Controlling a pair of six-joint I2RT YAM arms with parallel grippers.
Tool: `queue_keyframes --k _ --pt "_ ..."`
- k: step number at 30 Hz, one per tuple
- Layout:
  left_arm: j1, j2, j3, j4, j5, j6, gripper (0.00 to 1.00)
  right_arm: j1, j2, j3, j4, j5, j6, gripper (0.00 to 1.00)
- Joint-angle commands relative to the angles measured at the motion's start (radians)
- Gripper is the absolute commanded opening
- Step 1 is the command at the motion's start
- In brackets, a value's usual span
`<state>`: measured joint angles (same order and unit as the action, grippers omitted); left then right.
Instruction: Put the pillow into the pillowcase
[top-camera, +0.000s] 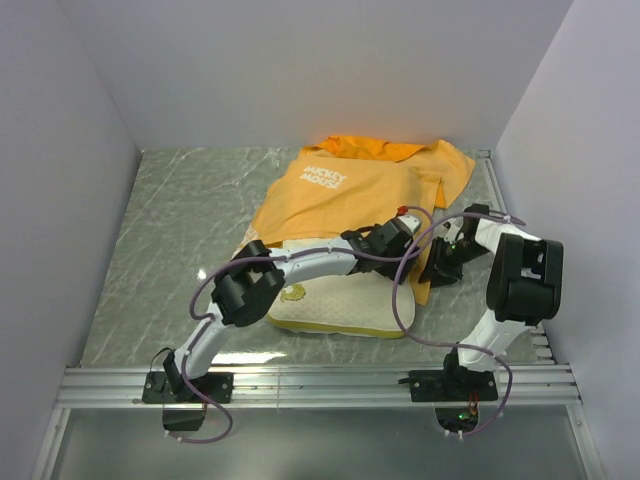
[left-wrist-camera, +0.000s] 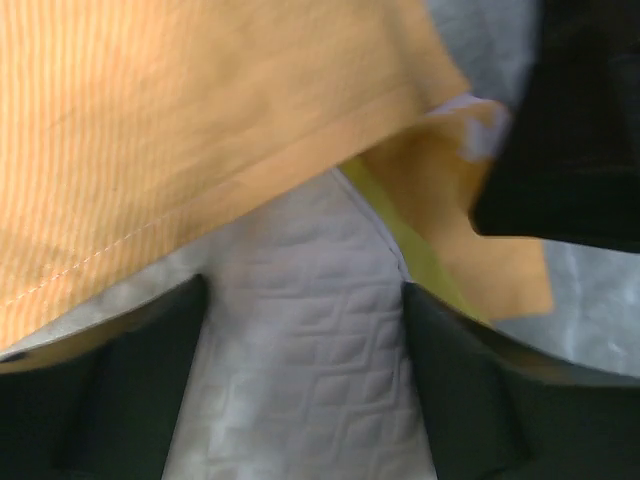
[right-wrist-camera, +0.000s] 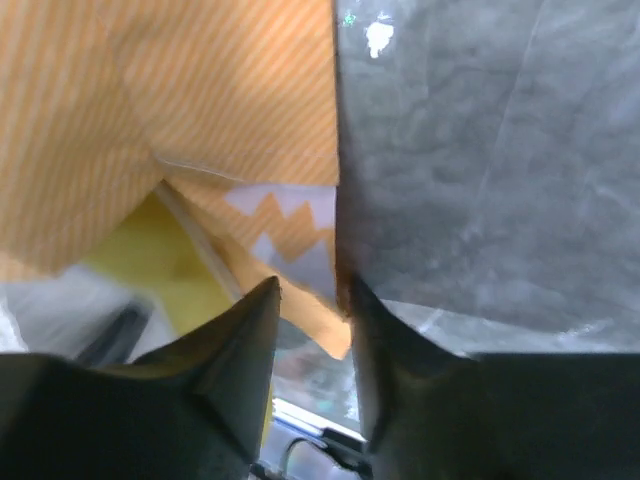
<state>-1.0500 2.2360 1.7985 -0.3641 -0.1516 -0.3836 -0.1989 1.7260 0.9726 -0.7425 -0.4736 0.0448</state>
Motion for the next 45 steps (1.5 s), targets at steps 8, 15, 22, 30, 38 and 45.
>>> queue_keyframes --k 8,15,22,30,38,45 --pt "0.183 -0.277 -0.227 0.201 0.19 -0.09 0.0 0.119 -0.1 -0.008 -0.049 -0.221 -0.121 0.0" --pt "0.231 -0.527 -0.283 0.321 0.06 0.006 0.0 0.306 -0.376 0.087 -0.214 -0.535 -0.207 0.0" --pt "0.228 -0.486 -0.306 0.413 -0.155 0.006 0.0 0.501 -0.551 0.098 -0.325 -0.746 -0.266 0.0" --pt "0.173 -0.449 -0.609 0.427 -0.128 0.043 0.0 0.478 -0.531 0.14 -0.408 -0.783 -0.353 0.0" --pt "0.192 -0.731 -0.905 0.251 0.424 0.526 0.0 0.392 -0.393 0.332 -0.62 -0.662 -0.523 0.64" --pt "0.2 -0.964 -1.096 -0.274 0.678 1.342 0.02 0.295 -0.319 0.434 -0.223 -0.277 -0.201 0.65"
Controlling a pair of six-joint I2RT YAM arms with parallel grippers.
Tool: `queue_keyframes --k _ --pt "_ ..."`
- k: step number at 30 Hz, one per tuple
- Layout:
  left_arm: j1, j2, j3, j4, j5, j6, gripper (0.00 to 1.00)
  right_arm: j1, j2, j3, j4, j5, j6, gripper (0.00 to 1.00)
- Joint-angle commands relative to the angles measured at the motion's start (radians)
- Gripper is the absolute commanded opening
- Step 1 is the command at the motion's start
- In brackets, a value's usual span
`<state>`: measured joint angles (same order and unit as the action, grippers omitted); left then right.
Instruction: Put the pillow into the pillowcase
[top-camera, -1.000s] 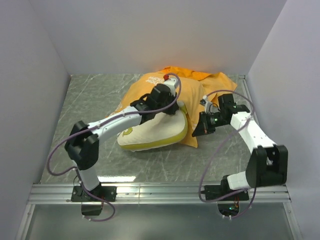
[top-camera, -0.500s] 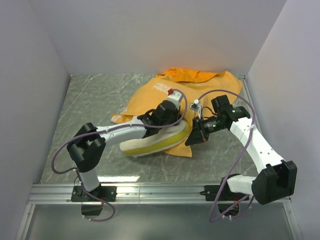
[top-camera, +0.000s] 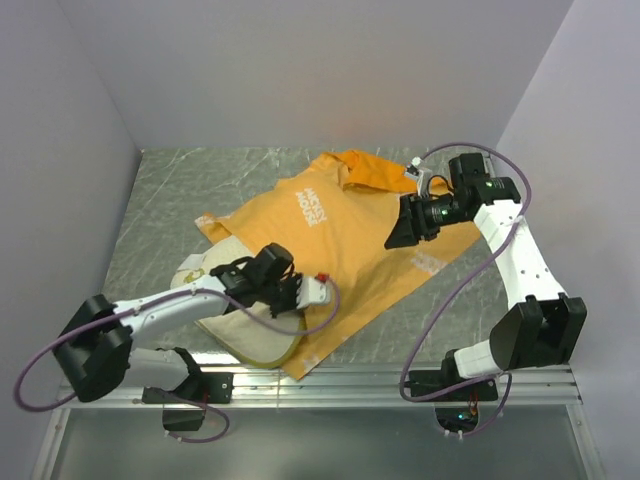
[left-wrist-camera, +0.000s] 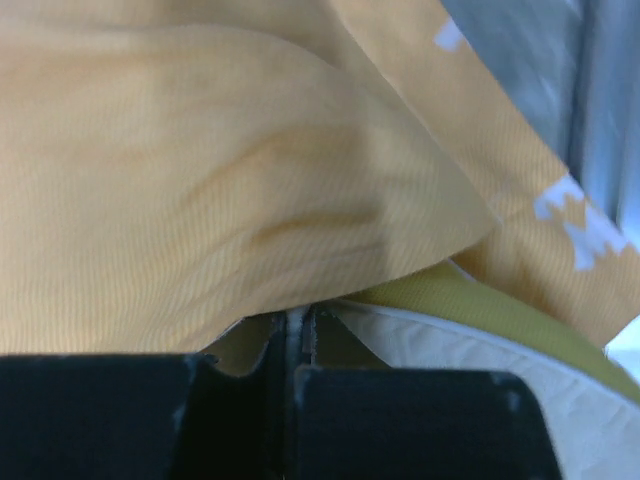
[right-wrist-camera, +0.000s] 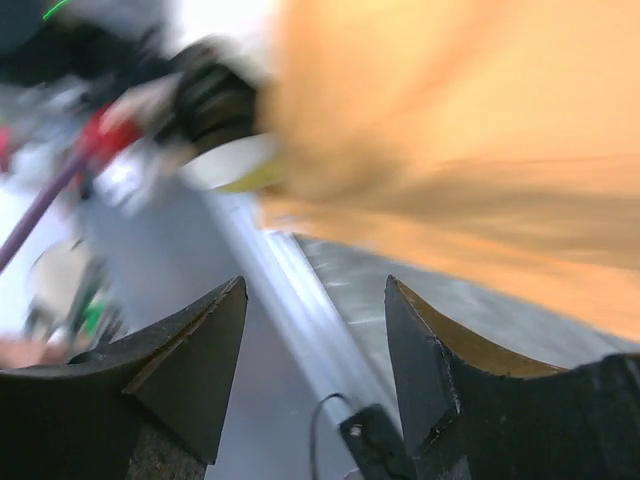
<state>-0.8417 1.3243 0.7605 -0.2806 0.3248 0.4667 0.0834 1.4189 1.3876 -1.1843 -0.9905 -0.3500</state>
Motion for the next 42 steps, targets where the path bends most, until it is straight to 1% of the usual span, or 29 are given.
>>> queue_keyframes --k 1,2,3,4,5,7,8,9,11,12,14,15,17,18,19,20,23,24,26,28,31,34,36,37,38,39,41,42 --pt "-0.008 -0.1 -0.072 -0.394 0.203 0.557 0.05 0.028 -0.009 0.016 0.282 0.324 0.228 0.65" --pt "-0.01 -0.128 -0.102 -0.417 0.186 0.605 0.16 0.064 0.0 0.022 0.357 0.402 0.242 0.65" --pt "-0.007 -0.158 -0.115 -0.434 0.18 0.657 0.21 0.084 0.038 0.033 0.376 0.436 0.253 0.65" --pt "-0.002 -0.227 -0.125 -0.443 0.169 0.67 0.26 0.107 0.063 0.063 0.406 0.476 0.269 0.65" --pt "0.003 -0.262 -0.135 -0.434 0.16 0.671 0.38 0.137 0.089 0.08 0.414 0.51 0.278 0.65" --pt "0.039 -0.366 -0.129 -0.393 0.134 0.571 0.46 0.17 0.167 0.112 0.439 0.533 0.293 0.65" --pt "0.062 -0.393 -0.1 -0.35 0.137 0.523 0.52 0.185 0.192 0.119 0.448 0.553 0.301 0.65" --pt "0.131 -0.414 -0.08 -0.333 0.158 0.415 0.58 0.215 0.228 0.117 0.457 0.552 0.307 0.65" --pt "0.212 -0.433 -0.012 -0.316 0.178 0.304 0.69 0.251 0.258 0.105 0.503 0.572 0.328 0.64" --pt "0.293 -0.427 0.009 -0.319 0.18 0.199 0.69 0.269 0.288 0.093 0.512 0.585 0.33 0.64" --pt "0.381 -0.387 0.066 -0.351 0.198 0.121 0.7 0.318 0.324 0.079 0.532 0.628 0.336 0.64" --pt "0.485 -0.37 0.077 -0.357 0.22 0.081 0.7 0.329 0.359 0.061 0.537 0.666 0.335 0.64" --pt "0.596 -0.306 0.109 -0.374 0.273 0.052 0.7 0.348 0.397 0.045 0.535 0.697 0.339 0.63" --pt "0.713 -0.251 0.121 -0.381 0.292 0.026 0.7 0.351 0.441 0.038 0.523 0.701 0.332 0.62" --pt "0.775 -0.217 0.135 -0.394 0.34 0.026 0.7 0.354 0.463 0.033 0.496 0.714 0.327 0.6" --pt "0.884 -0.18 0.167 -0.405 0.359 0.024 0.7 0.352 0.492 0.025 0.483 0.719 0.315 0.59" --pt "0.984 -0.03 0.244 -0.433 0.342 -0.003 0.69 0.349 0.502 -0.031 0.463 0.772 0.293 0.56" --pt "1.039 0.001 0.259 -0.433 0.333 -0.025 0.73 0.348 0.486 -0.068 0.465 0.785 0.281 0.55" --pt "1.076 0.071 0.278 -0.368 0.284 -0.086 0.74 0.331 0.47 -0.096 0.462 0.82 0.269 0.55" --pt "1.095 0.111 0.284 -0.33 0.258 -0.103 0.74 0.306 0.447 -0.125 0.454 0.837 0.244 0.54" --pt "1.095 0.141 0.283 -0.292 0.284 -0.134 0.74 0.254 0.411 -0.154 0.451 0.868 0.192 0.53" --pt "1.095 0.168 0.332 -0.252 0.321 -0.171 0.75 0.225 0.364 -0.177 0.442 0.903 0.119 0.52" --pt "1.09 0.194 0.379 -0.178 0.33 -0.229 0.77 0.22 0.329 -0.174 0.445 0.949 0.077 0.52" --pt "1.083 0.208 0.401 -0.161 0.336 -0.244 0.78 0.217 0.318 -0.164 0.451 0.957 0.068 0.53" --pt "1.072 0.22 0.448 -0.143 0.329 -0.267 0.81 0.219 0.302 -0.147 0.45 0.958 0.062 0.54" --pt "1.038 0.245 0.467 -0.105 0.31 -0.276 0.83 0.217 0.301 -0.093 0.443 0.954 0.066 0.55" --pt "0.992 0.271 0.517 -0.059 0.229 -0.301 0.85 0.217 0.304 -0.015 0.407 0.893 0.091 0.59" --pt "0.933 0.307 0.533 -0.025 0.188 -0.306 0.86 0.219 0.304 0.06 0.397 0.879 0.106 0.61"
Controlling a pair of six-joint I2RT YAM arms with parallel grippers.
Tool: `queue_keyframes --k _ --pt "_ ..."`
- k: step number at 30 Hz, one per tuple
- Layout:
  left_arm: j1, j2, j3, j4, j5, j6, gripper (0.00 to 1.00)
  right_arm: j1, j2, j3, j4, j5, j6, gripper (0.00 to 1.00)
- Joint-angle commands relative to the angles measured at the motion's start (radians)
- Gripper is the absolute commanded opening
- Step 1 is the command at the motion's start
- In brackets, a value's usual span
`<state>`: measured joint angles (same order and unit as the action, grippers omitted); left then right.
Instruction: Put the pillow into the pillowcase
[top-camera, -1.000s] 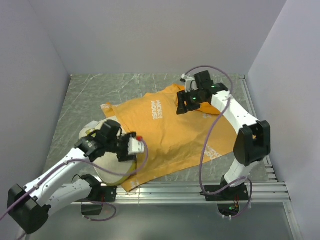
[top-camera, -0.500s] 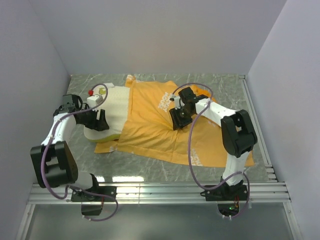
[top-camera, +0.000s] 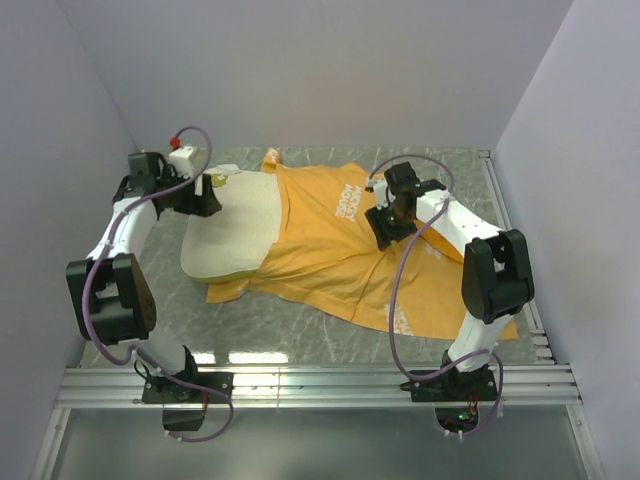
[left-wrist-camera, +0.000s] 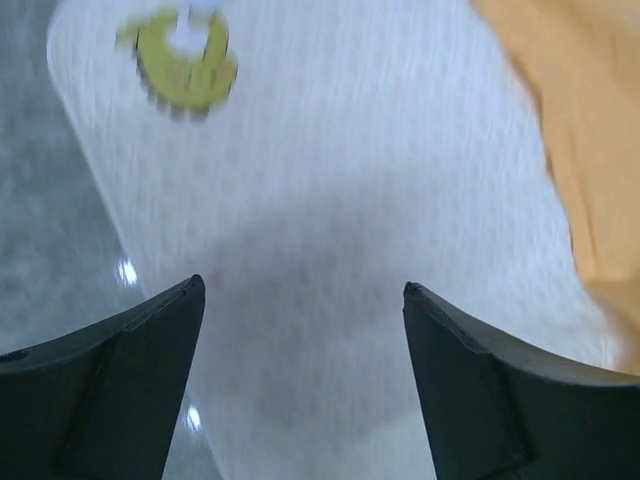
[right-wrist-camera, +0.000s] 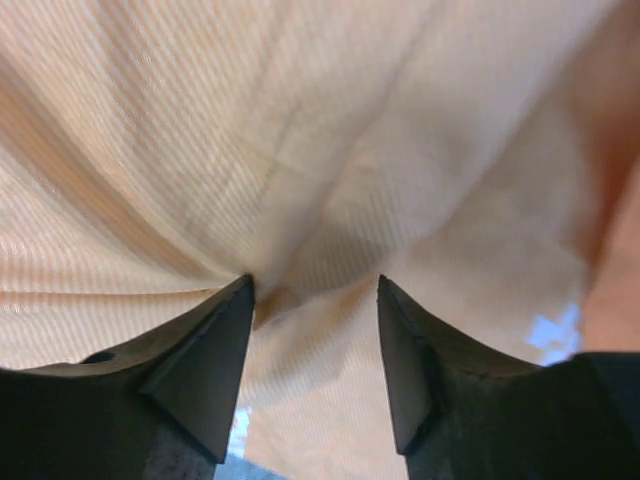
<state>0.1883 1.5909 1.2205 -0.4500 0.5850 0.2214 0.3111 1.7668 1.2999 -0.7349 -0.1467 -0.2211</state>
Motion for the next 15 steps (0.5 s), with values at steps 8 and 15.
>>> queue_keyframes --k 8,15 --pt "-0.347 0.398 0.286 -0.008 -0.185 0.049 0.56 -0.007 0.036 0.473 -0.121 -0.112 0.117 0.63" --pt "-0.539 0.26 -0.053 -0.07 -0.017 0.369 0.41 -0.018 0.023 0.483 -0.121 -0.182 0.173 0.63"
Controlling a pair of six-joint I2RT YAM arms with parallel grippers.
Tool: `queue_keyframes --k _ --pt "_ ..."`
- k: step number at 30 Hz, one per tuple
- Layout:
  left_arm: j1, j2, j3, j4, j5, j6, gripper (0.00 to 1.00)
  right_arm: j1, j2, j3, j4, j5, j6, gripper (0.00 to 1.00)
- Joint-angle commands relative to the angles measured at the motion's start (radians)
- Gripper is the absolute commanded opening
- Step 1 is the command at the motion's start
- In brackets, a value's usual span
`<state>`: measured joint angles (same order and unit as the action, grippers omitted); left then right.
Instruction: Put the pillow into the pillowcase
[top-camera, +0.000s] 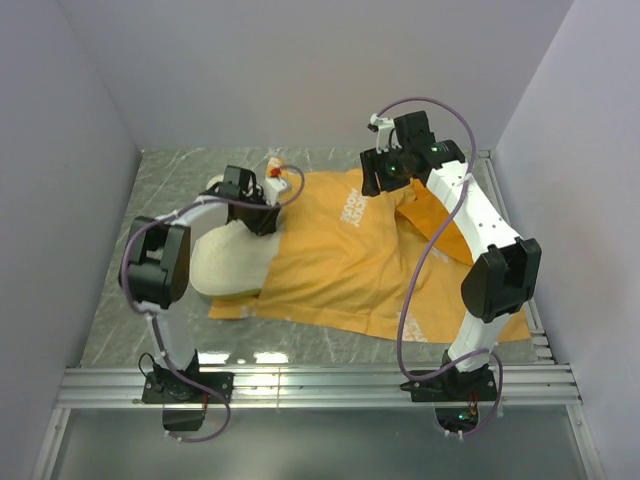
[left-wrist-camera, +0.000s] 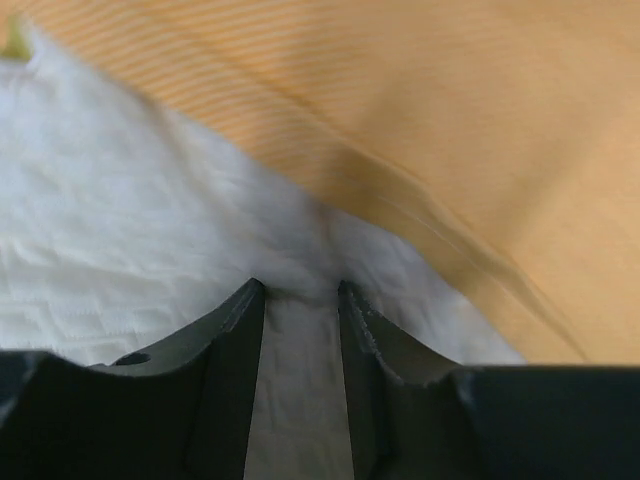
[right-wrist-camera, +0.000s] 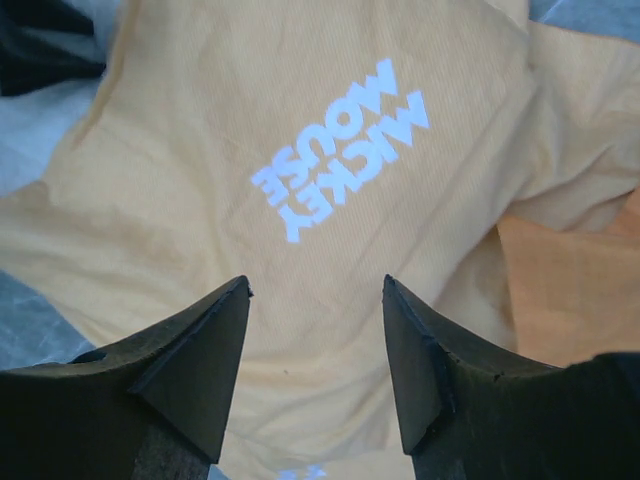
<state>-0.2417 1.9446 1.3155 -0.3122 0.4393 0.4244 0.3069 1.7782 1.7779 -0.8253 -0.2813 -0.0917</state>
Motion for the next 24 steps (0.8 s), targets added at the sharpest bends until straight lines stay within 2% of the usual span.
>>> queue_keyframes --k 1,2,6,9,10,11,13,14,16,17,20,24 --pt "-0.131 -0.114 -0.207 -0.232 0.14 0.212 0.4 -0.015 0.012 0.002 -0.025 -0.048 0.044 0.63" --pt "-0.165 -0.136 -0.238 -0.272 0.145 0.297 0.39 -0.015 0.016 0.0 -0.023 -0.05 0.044 0.63" --pt "-0.185 -0.248 -0.341 -0.376 0.188 0.502 0.43 -0.011 0.055 0.031 -0.037 -0.091 0.056 0.63" --pt "-0.174 -0.329 -0.368 -0.392 0.213 0.533 0.54 0.011 0.092 0.058 -0.035 -0.108 0.081 0.63" --pt "-0.166 -0.355 -0.357 -0.396 0.26 0.53 0.57 0.036 0.101 0.064 -0.028 -0.107 0.086 0.63" --pt "-0.141 -0.386 -0.346 -0.392 0.288 0.472 0.64 0.05 0.119 0.077 -0.023 -0.107 0.089 0.63" --pt "-0.107 -0.488 -0.319 -0.335 0.338 0.36 0.69 0.086 0.142 0.095 -0.012 -0.102 0.118 0.63" --pt "-0.069 -0.524 -0.308 -0.317 0.369 0.25 0.72 0.122 0.17 0.119 -0.009 -0.085 0.127 0.63" --pt "-0.021 -0.628 -0.305 -0.231 0.375 0.121 0.75 0.155 0.207 0.152 0.0 -0.062 0.138 0.63" --pt "0.037 -0.66 -0.309 -0.203 0.366 0.014 0.78 0.173 0.243 0.19 0.003 -0.041 0.154 0.63" --pt "0.148 -0.749 -0.351 -0.108 0.3 -0.177 0.84 0.224 0.324 0.276 0.025 -0.013 0.2 0.65" --pt "0.226 -0.731 -0.384 -0.108 0.135 -0.269 0.85 0.276 0.426 0.371 0.064 0.037 0.231 0.67"
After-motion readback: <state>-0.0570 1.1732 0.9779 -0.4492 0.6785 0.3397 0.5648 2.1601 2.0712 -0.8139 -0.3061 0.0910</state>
